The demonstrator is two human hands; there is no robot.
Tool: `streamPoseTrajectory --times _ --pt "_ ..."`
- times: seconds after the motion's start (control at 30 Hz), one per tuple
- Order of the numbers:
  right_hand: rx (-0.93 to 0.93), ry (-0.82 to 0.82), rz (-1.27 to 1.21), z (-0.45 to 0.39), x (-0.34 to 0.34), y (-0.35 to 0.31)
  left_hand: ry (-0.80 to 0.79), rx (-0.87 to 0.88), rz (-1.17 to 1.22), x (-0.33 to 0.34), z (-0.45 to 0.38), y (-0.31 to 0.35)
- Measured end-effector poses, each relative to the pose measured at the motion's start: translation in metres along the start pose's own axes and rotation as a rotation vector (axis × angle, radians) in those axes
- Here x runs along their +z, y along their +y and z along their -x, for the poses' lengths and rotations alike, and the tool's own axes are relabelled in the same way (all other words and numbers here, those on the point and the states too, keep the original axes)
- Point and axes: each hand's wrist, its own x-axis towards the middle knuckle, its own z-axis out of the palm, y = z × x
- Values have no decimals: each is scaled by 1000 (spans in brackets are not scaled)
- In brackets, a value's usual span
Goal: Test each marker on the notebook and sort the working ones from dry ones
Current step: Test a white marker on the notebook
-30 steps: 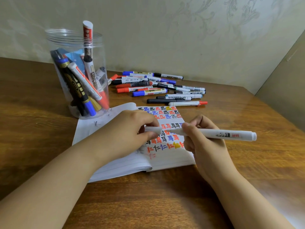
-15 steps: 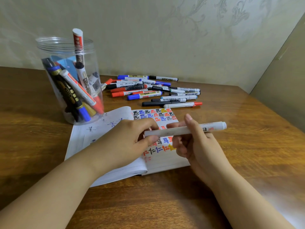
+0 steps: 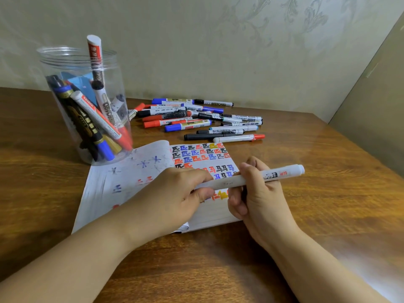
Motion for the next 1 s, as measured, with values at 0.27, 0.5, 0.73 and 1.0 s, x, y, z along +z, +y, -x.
streamPoseTrajectory --times 0.27,0.5,0.73,1.0 --pt "20 -38 52 -1 5 -6 40 -55 -141 -14 -8 -2" --pt "-53 -232 190 26 34 -40 263 -168 -331 -67 64 8" --pt "-166 -706 270 90 156 -4 436 -408 -641 -118 239 4" --pt "-53 -1225 377 220 314 123 434 -1058 -773 -138 490 5"
